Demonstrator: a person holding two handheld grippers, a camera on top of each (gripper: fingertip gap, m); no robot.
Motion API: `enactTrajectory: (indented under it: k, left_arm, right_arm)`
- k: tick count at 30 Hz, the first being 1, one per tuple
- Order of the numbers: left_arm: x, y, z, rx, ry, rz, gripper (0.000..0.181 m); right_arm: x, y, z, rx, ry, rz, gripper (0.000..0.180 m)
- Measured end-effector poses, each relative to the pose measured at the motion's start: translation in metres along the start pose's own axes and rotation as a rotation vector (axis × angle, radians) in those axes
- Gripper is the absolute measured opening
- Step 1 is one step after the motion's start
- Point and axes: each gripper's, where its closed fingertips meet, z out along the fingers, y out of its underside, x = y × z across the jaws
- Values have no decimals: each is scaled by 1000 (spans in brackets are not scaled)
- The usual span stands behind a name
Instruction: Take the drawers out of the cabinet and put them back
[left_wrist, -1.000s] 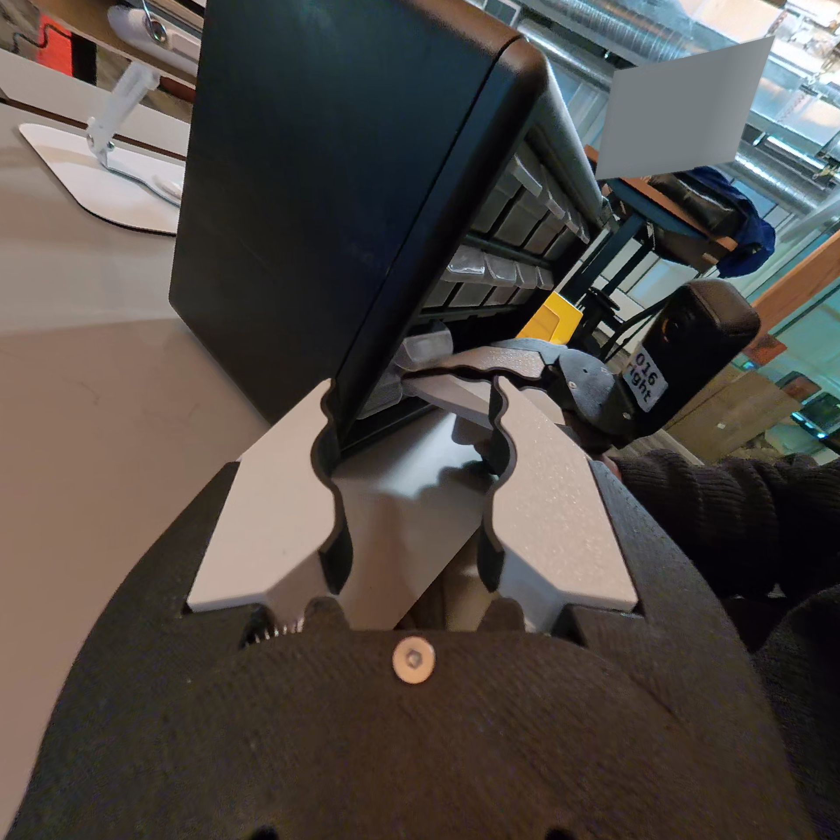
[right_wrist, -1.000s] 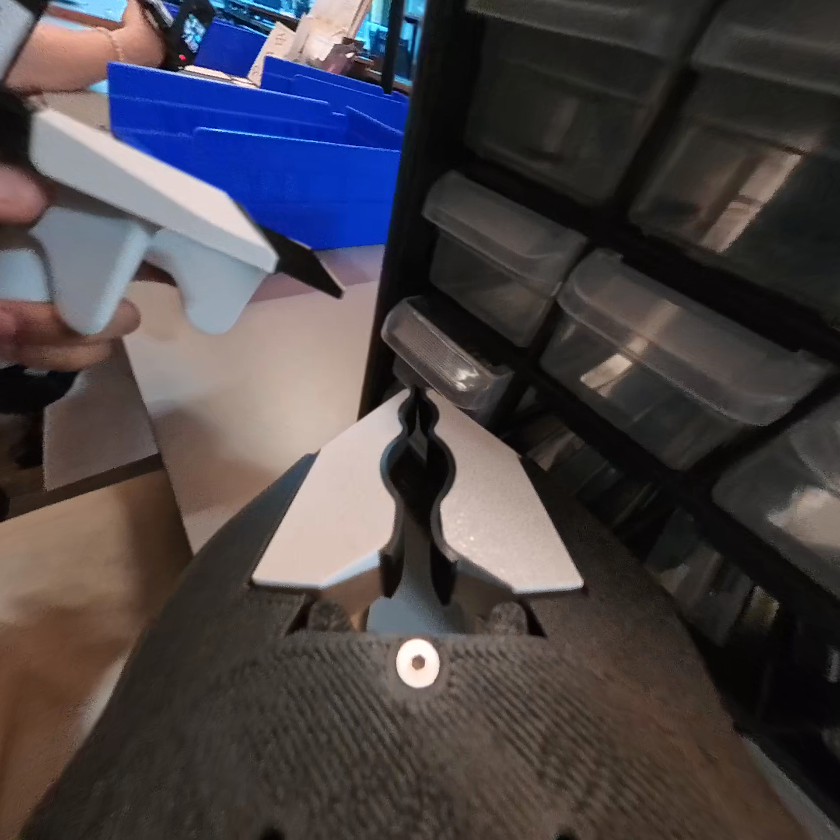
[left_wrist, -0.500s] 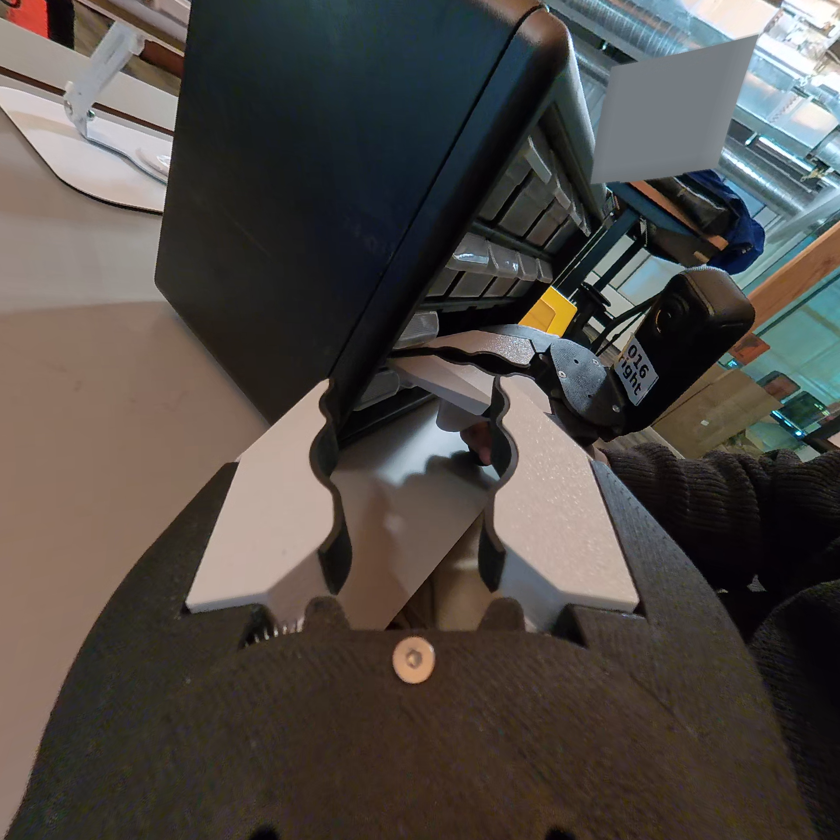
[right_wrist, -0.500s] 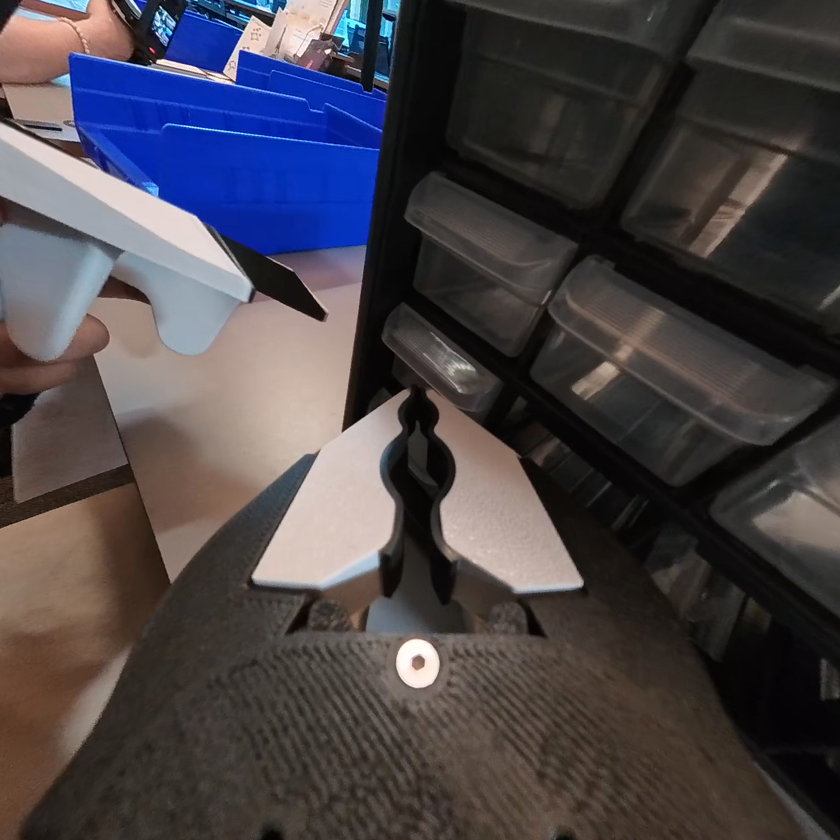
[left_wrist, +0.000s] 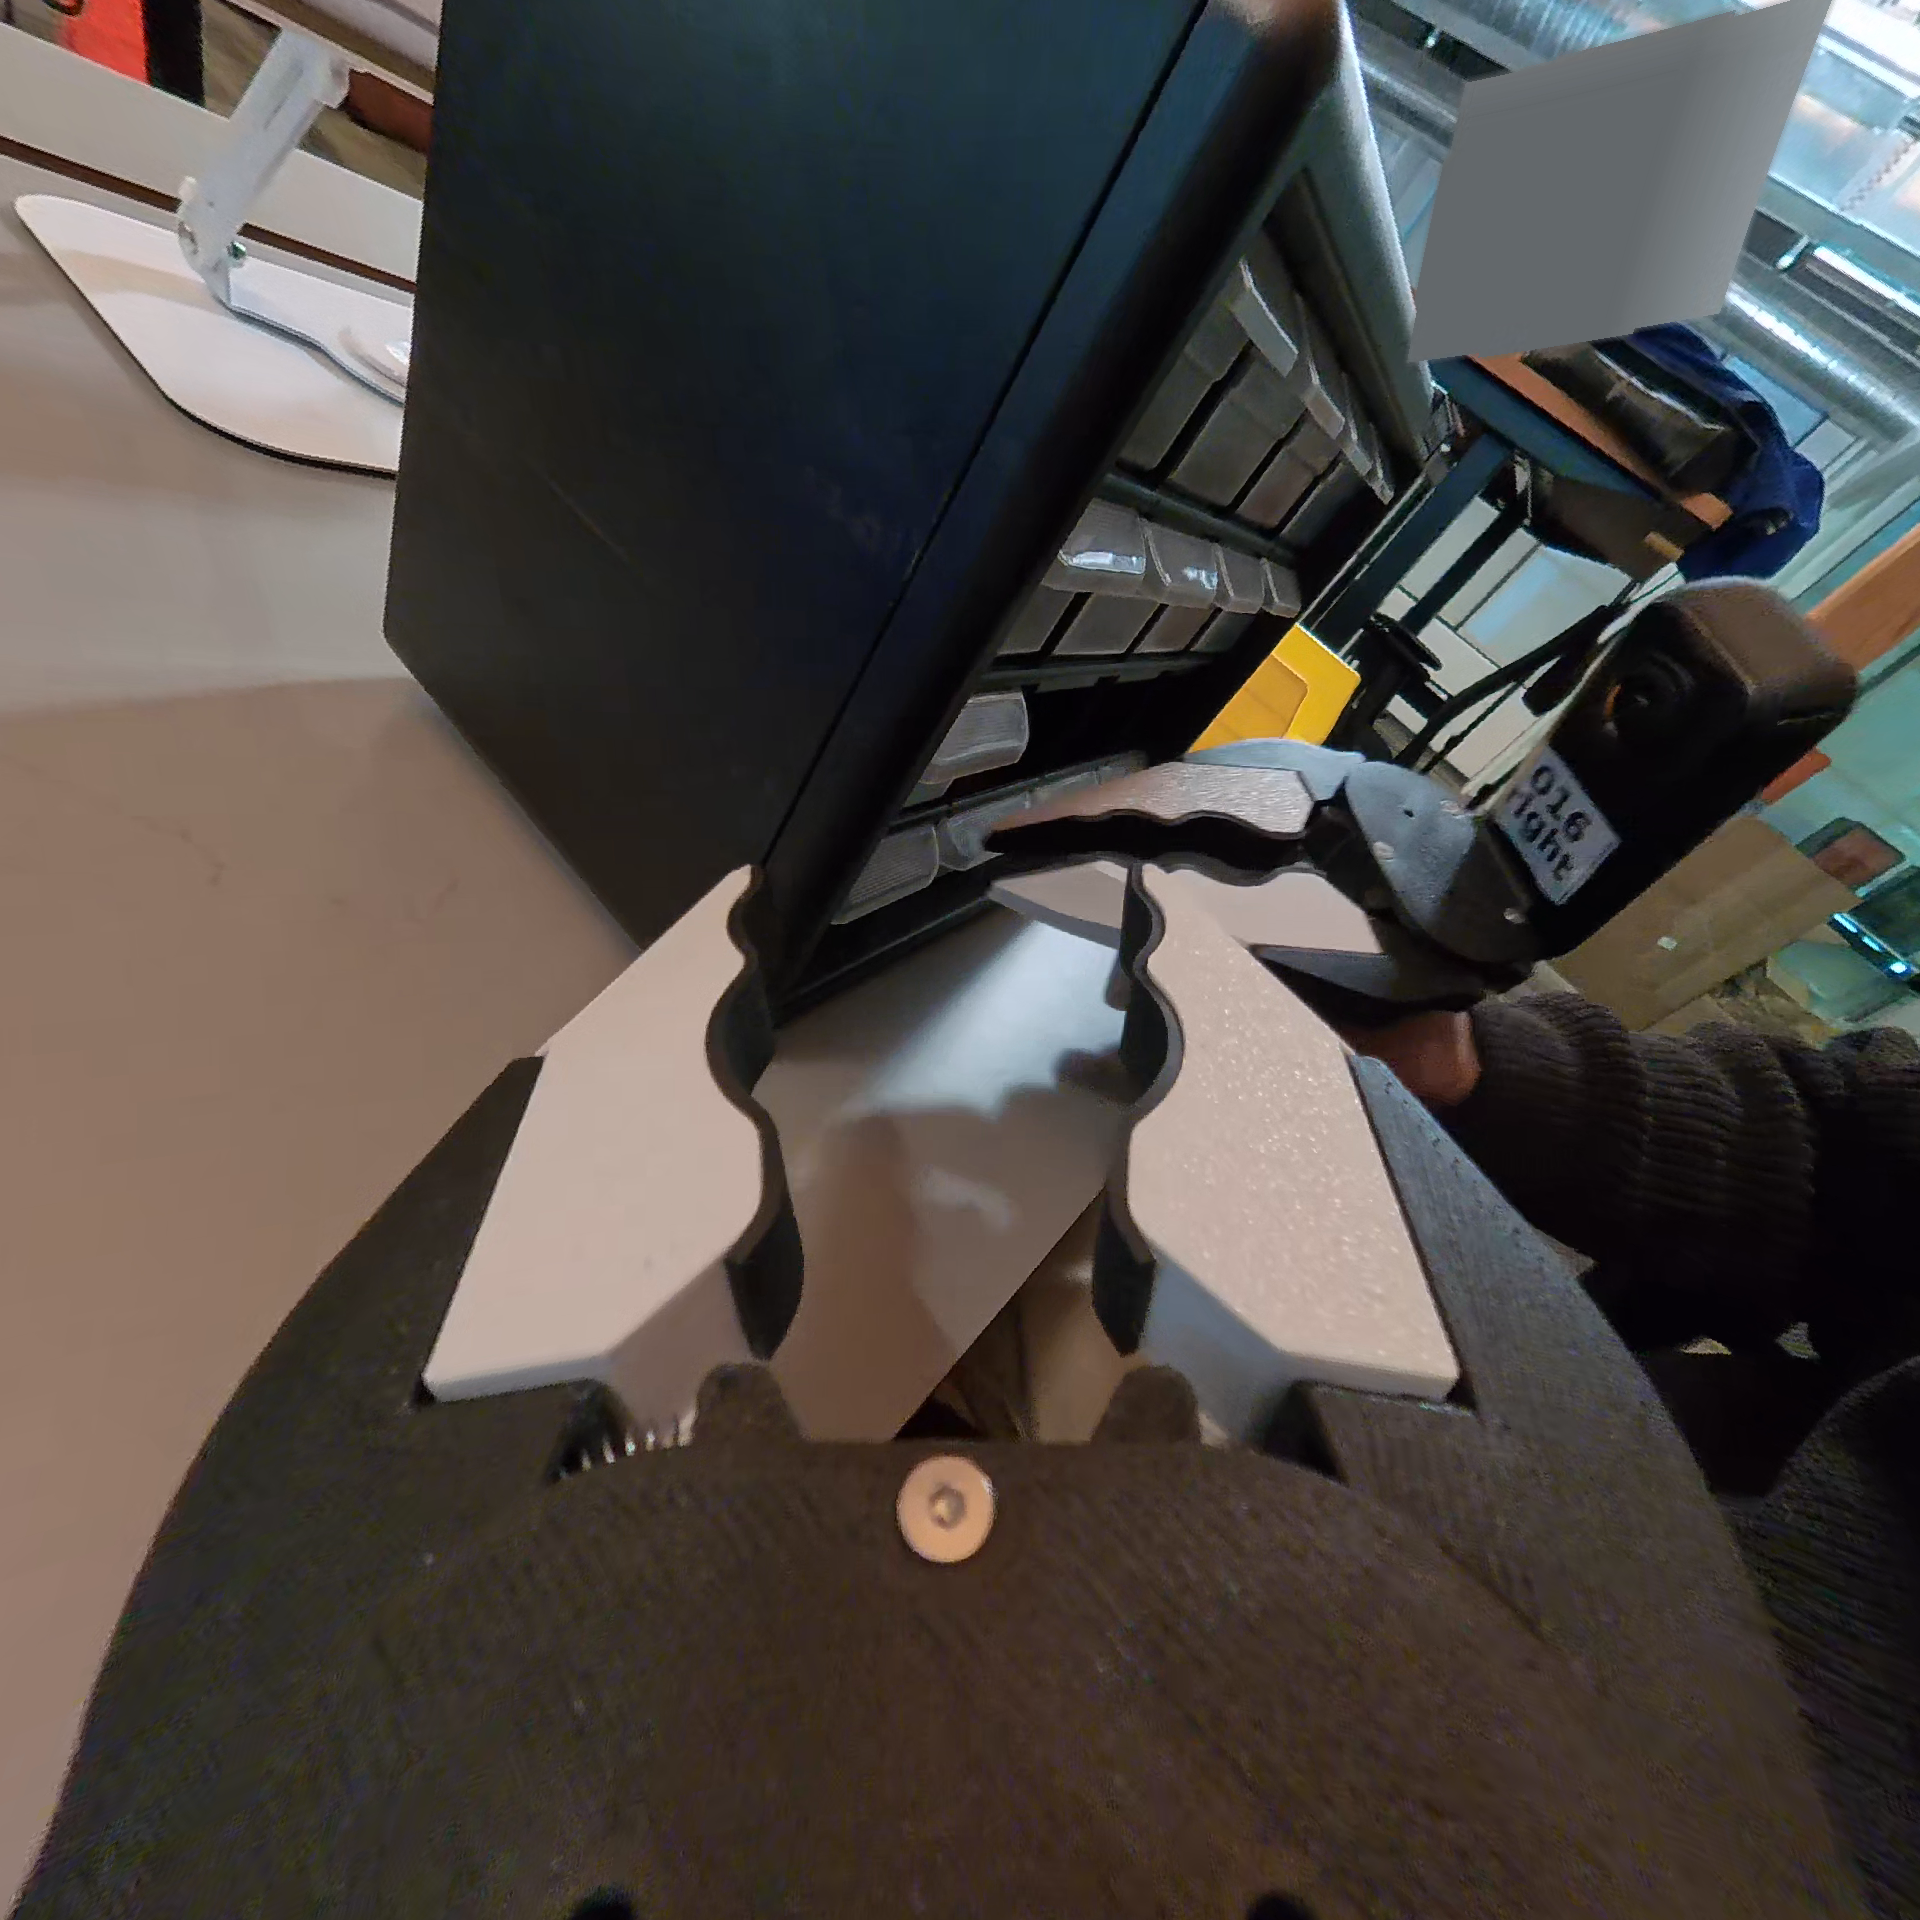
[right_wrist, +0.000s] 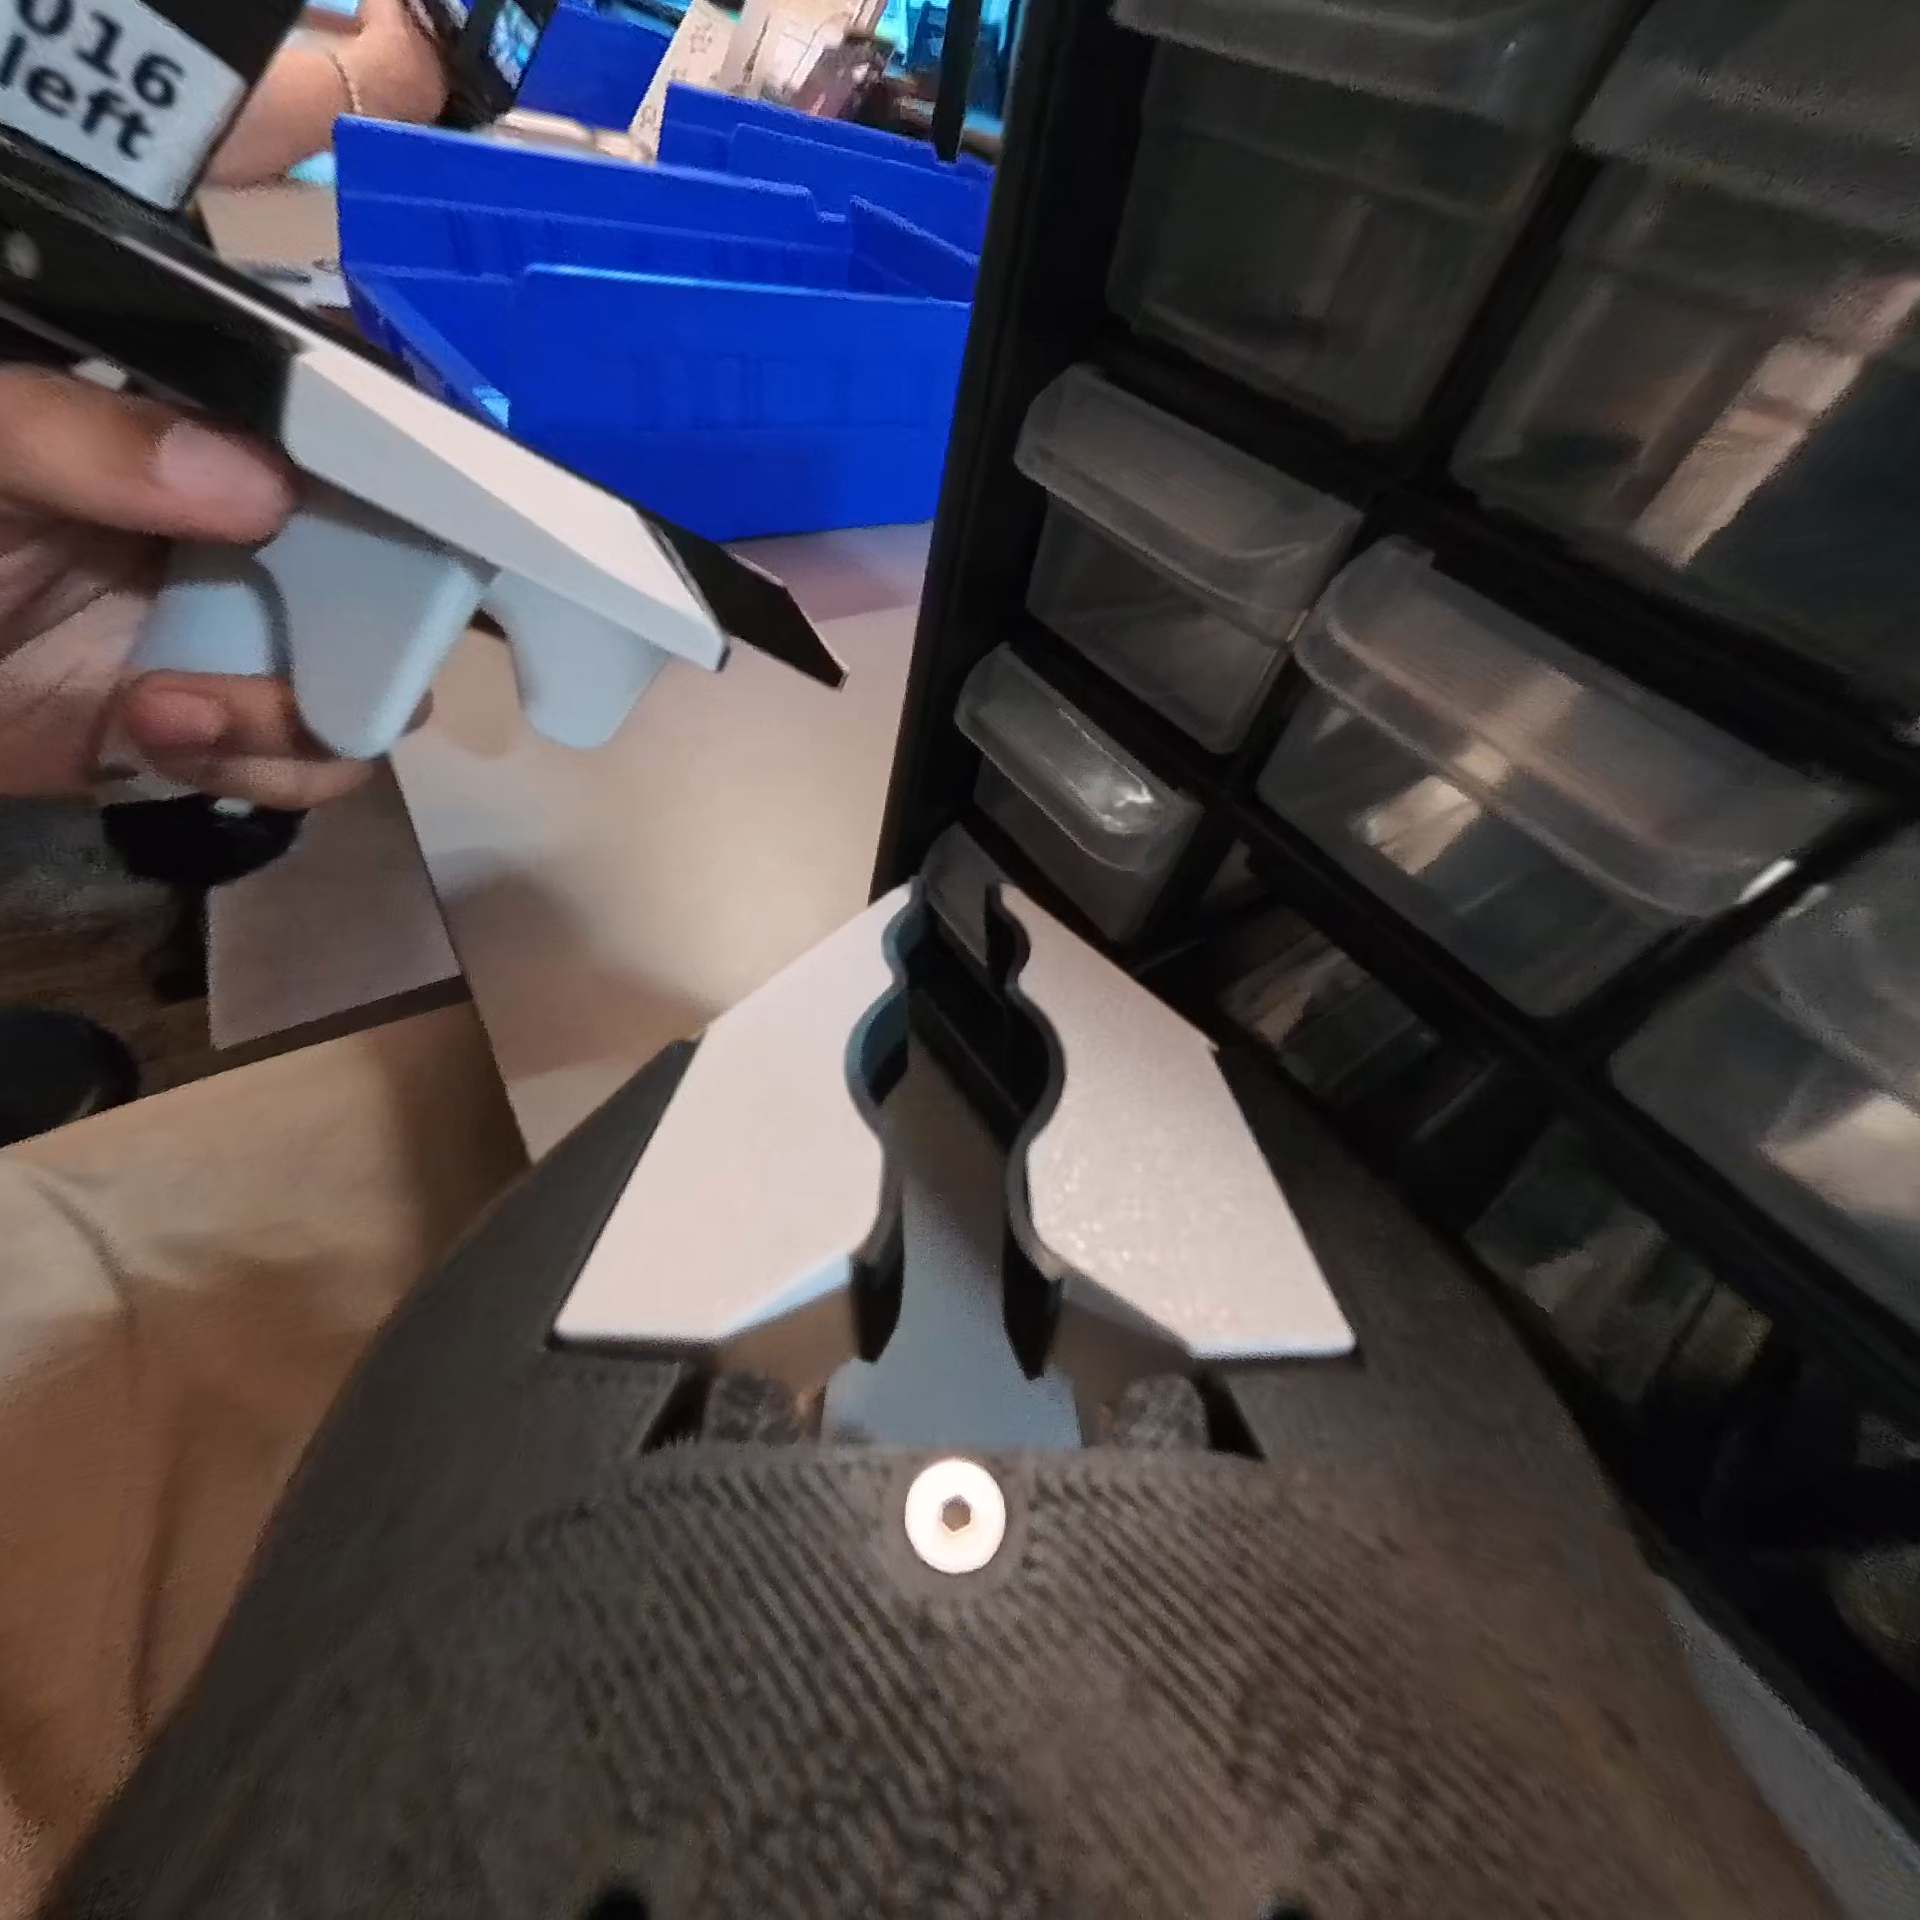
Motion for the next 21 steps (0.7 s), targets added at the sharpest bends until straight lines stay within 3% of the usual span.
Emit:
enactTrajectory:
  k: [3, 8, 13, 17, 21]
  left_arm:
    - [0, -13, -7, 76, -24, 35, 57]
    - [-9, -12, -7, 91, -68, 51, 56]
    - [-19, -10, 4, 112, -154, 62, 74]
    - [-25, -17, 11, 167, -229, 105, 80]
    - [-25, -7, 23, 117, -235, 126, 80]
  right_arm:
    - [9, -13, -25, -13, 27, -56, 13]
    - [59, -34, -100, 99, 199, -61, 10]
    - [110, -18, -165, 193, 368, 37, 14]
    - [136, -2, -176, 219, 399, 223, 33]
    - [137, 32, -163, 90, 341, 258, 45]
